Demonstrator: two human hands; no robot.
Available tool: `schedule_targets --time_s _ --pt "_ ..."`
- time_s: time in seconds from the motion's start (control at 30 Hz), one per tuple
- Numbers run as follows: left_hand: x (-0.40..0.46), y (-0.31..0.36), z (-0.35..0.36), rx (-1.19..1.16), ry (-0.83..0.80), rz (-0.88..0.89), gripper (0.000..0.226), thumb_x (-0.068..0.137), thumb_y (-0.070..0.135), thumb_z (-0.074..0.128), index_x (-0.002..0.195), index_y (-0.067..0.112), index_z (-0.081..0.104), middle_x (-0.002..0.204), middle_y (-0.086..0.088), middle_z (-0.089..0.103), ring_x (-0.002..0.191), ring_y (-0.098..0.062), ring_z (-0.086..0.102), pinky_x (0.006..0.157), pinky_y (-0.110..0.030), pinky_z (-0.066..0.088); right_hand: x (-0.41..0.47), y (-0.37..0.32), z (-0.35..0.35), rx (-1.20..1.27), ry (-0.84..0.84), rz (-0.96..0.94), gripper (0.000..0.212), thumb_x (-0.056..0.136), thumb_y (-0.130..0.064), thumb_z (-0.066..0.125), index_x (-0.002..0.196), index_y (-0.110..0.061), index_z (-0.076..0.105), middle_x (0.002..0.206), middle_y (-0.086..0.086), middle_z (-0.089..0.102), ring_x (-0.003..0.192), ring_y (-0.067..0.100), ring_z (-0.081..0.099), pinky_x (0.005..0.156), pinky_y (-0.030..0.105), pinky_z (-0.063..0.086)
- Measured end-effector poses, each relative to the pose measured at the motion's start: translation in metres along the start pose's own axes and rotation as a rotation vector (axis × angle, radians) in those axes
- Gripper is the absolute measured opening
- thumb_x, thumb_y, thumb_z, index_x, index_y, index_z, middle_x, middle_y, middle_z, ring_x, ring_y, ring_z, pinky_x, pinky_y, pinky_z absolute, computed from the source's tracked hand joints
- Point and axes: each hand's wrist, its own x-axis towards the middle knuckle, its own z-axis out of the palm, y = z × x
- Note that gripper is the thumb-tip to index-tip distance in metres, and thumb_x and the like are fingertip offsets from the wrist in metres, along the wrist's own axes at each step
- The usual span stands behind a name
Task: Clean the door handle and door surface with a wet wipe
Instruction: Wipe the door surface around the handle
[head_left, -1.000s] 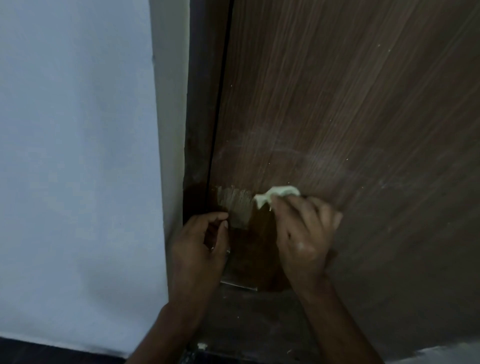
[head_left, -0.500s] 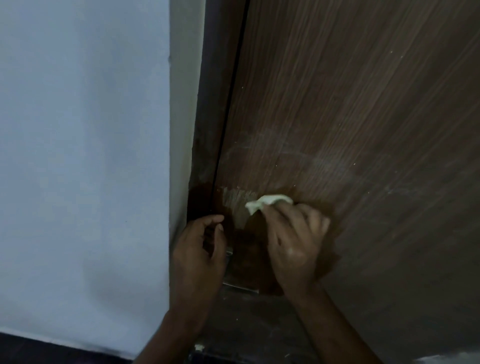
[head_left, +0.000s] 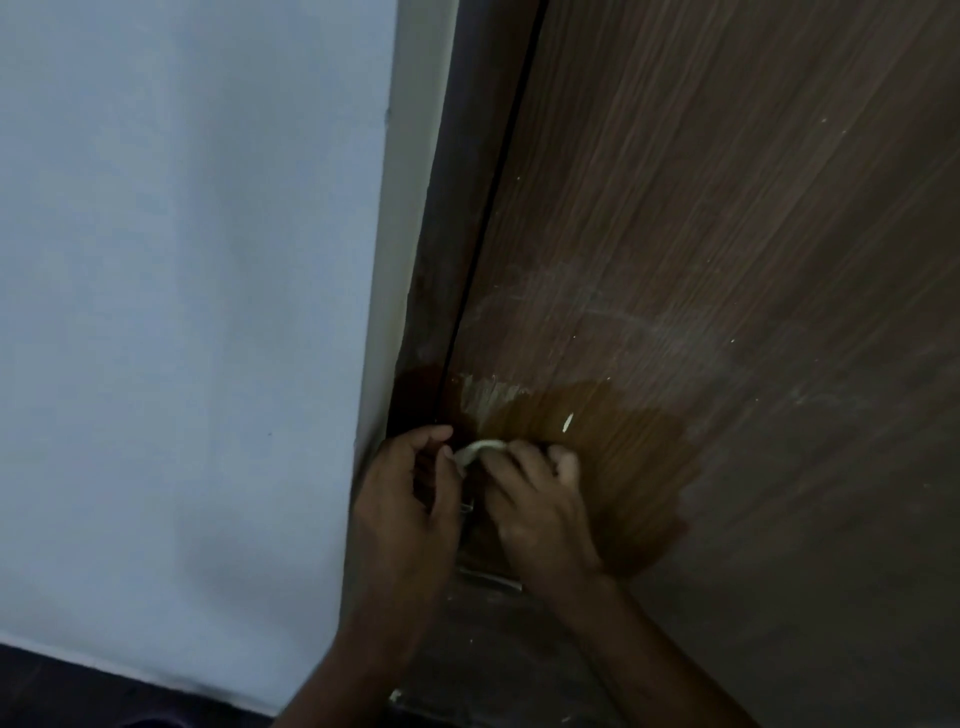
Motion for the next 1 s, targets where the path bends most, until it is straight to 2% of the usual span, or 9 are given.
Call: schedule_targets --time_s 0.07,0.17,0.27,0.4,0.47,0.57,0.67,0.83,1.0 --pt "0.0 0.0 -0.001 0.004 0.001 0.001 0.025 0.096 0.047 0.049 0.12 0.05 0.057 0.113 0.032 0.061 0.105 0.008 0.06 0.084 -0.002 0.045 -0.002 0.001 -0.001 -0.012 -0.069 -0.039 0.026 0.09 -0.023 0.049 0.093 -0.017 0.074 0.113 -0.002 0.07 0.111 0.019 0.048 0.086 0.039 0.032" --pt "0.0 -0.001 -0.001 0.012 0.0 0.003 0.025 0.097 0.043 0.051 0.12 0.045 0.059 0.114 0.031 0.061 0.106 0.008 0.059 0.085 -0.003 0.044 0.014 0.013 -0.008 -0.008 0.151 0.14 0.021 0.096 -0.021 0.055 0.112 -0.017 0.068 0.121 -0.003 0.062 0.109 0.02 0.049 0.086 0.038 0.03" --pt "0.0 0.001 -0.002 -0.018 0.014 0.004 0.024 0.097 0.04 0.052 0.119 0.044 0.061 0.113 0.03 0.062 0.103 0.008 0.06 0.085 -0.003 0.045 0.027 0.02 -0.01 -0.035 0.352 0.286 0.018 0.099 -0.021 0.06 0.114 -0.02 0.069 0.119 -0.005 0.06 0.103 0.02 0.051 0.086 0.034 0.028" --pt "-0.002 0.005 -0.004 -0.032 0.032 -0.003 0.023 0.096 0.04 0.052 0.118 0.043 0.061 0.112 0.029 0.062 0.102 0.008 0.061 0.083 -0.001 0.043 0.01 -0.002 0.004 0.005 -0.029 -0.095 0.028 0.088 -0.023 0.049 0.103 -0.015 0.071 0.116 -0.001 0.065 0.108 0.021 0.048 0.084 0.039 0.031" --pt "-0.003 0.007 -0.006 -0.044 0.032 0.002 0.021 0.096 0.039 0.052 0.114 0.043 0.061 0.109 0.029 0.062 0.1 0.007 0.061 0.08 0.0 0.042 0.009 0.0 0.003 -0.019 -0.107 -0.139 0.034 0.085 -0.027 0.046 0.103 -0.016 0.072 0.118 -0.001 0.064 0.111 0.022 0.047 0.085 0.041 0.032" --pt "-0.005 0.006 -0.009 -0.025 0.041 0.013 0.018 0.096 0.034 0.055 0.112 0.04 0.062 0.106 0.027 0.062 0.098 0.005 0.061 0.08 -0.002 0.042 0.032 0.014 -0.006 -0.044 0.138 0.082 0.026 0.096 -0.021 0.053 0.12 -0.017 0.064 0.123 -0.002 0.058 0.109 0.022 0.048 0.087 0.041 0.031" --pt "-0.005 0.007 -0.008 -0.016 0.032 -0.006 0.022 0.096 0.025 0.059 0.111 0.041 0.062 0.107 0.028 0.062 0.1 0.008 0.06 0.082 -0.002 0.042 0.059 0.015 -0.014 -0.024 0.388 0.254 0.018 0.098 -0.022 0.062 0.114 -0.021 0.071 0.116 -0.006 0.063 0.103 0.019 0.052 0.084 0.039 0.032" --pt "-0.003 0.009 -0.011 -0.014 -0.029 -0.034 0.018 0.095 0.023 0.061 0.111 0.028 0.067 0.104 0.014 0.069 0.095 0.004 0.062 0.082 -0.003 0.044 0.049 -0.008 -0.005 -0.043 0.063 -0.079 0.02 0.095 -0.021 0.058 0.106 -0.013 0.072 0.115 0.002 0.07 0.105 0.022 0.058 0.082 0.04 0.038" --pt "-0.008 0.013 -0.017 -0.009 0.003 -0.041 0.021 0.093 0.016 0.064 0.105 0.032 0.067 0.1 0.023 0.063 0.096 0.011 0.059 0.077 0.003 0.039 0.075 0.014 -0.024 -0.025 0.371 0.24 0.016 0.097 -0.023 0.065 0.109 -0.02 0.074 0.109 -0.004 0.07 0.101 0.019 0.052 0.083 0.038 0.032"
